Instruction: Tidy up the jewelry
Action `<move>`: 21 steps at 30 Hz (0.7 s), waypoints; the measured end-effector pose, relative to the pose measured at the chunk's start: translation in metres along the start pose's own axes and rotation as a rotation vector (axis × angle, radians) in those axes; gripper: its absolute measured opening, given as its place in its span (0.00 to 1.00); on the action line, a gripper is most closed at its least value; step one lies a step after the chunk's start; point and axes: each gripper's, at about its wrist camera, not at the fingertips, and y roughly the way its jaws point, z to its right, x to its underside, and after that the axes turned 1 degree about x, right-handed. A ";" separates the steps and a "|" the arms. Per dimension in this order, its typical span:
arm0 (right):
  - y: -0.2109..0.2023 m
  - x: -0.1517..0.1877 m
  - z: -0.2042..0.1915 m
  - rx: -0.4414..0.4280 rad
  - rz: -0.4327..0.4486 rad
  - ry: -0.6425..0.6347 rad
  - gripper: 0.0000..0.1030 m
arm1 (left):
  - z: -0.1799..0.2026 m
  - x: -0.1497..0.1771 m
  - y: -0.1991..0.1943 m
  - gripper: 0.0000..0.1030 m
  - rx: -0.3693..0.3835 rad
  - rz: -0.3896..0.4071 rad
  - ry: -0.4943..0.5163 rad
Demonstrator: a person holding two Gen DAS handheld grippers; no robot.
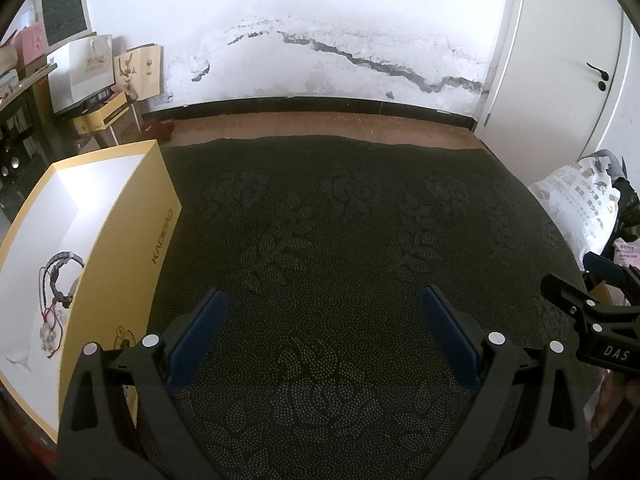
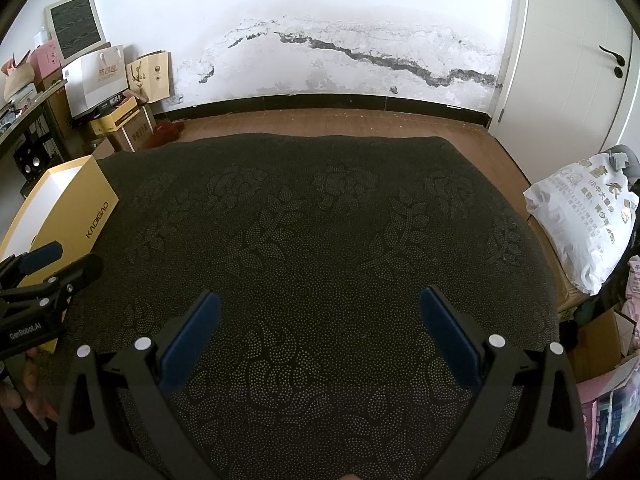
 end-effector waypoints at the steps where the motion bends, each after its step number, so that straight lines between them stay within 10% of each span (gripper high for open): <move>1: 0.000 0.000 0.000 -0.001 0.000 0.000 0.94 | 0.000 0.000 0.000 0.92 0.000 0.001 0.001; 21: -0.004 -0.005 -0.005 0.002 0.008 0.001 0.94 | -0.008 0.000 0.000 0.94 0.091 -0.047 -0.091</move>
